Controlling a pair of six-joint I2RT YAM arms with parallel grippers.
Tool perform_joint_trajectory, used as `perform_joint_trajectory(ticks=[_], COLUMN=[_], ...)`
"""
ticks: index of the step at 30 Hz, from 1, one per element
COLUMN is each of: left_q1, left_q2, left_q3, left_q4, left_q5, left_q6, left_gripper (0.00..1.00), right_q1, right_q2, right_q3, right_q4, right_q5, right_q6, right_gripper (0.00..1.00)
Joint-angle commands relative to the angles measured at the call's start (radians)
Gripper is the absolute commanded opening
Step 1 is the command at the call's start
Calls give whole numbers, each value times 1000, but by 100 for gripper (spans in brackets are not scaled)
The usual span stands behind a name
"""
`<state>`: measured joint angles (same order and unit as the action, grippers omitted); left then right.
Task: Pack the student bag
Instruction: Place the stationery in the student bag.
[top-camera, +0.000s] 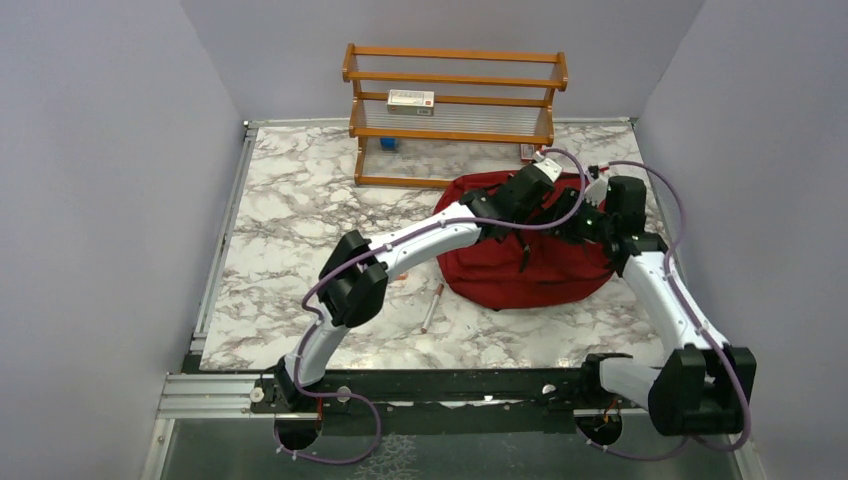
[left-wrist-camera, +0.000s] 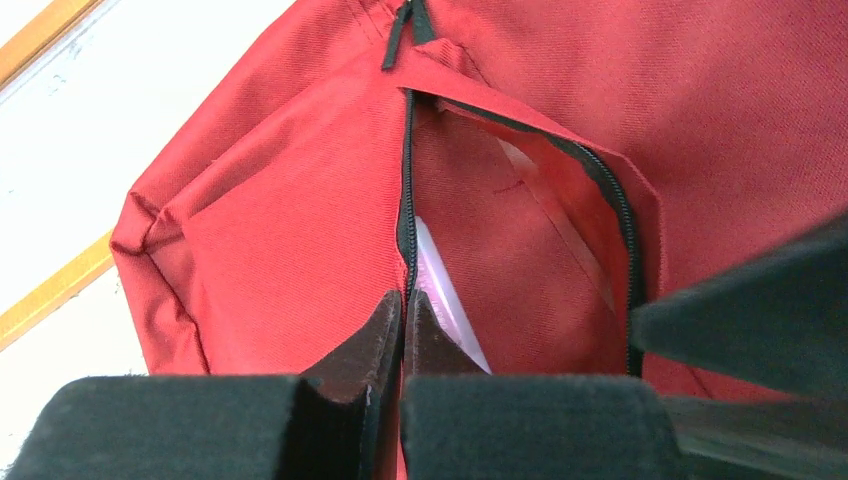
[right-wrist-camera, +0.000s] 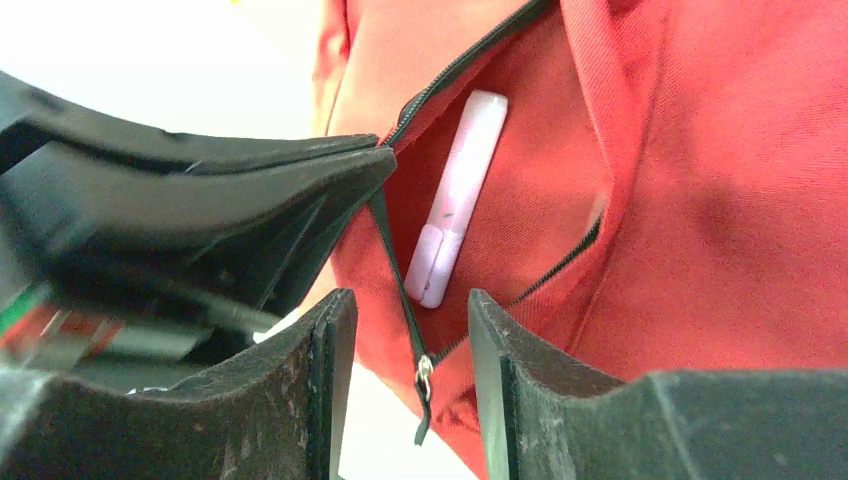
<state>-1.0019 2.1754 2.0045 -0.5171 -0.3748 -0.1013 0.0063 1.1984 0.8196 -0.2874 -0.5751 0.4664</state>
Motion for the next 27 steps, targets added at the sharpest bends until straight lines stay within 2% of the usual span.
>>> perform_joint_trajectory(ticks=[1, 6, 10, 15, 20, 27], left_q1=[55, 118, 182, 246, 290, 298], left_q2=[-82, -114, -140, -156, -174, -221], left_q3=[-37, -99, -171, -232, -282, -360], left_q4=[55, 124, 193, 258, 313, 376], left_q5=[66, 184, 308, 447, 506, 500], left_q6=[-30, -61, -102, -147, -189, -180], left_gripper=[0, 0, 0, 0, 0, 0], right_q1=[-2, -1, 6, 114, 346, 804], right_q2=[-158, -281, -340, -381, -395, -253], right_q3=[-36, -79, -124, -134, -146, -159], right_q4=[3, -22, -29, -67, -69, 1], right_q5=[171, 211, 175, 192, 321, 624], right_q6=[4, 52, 86, 129, 223, 360], right_gripper=[50, 46, 44, 44, 44, 42])
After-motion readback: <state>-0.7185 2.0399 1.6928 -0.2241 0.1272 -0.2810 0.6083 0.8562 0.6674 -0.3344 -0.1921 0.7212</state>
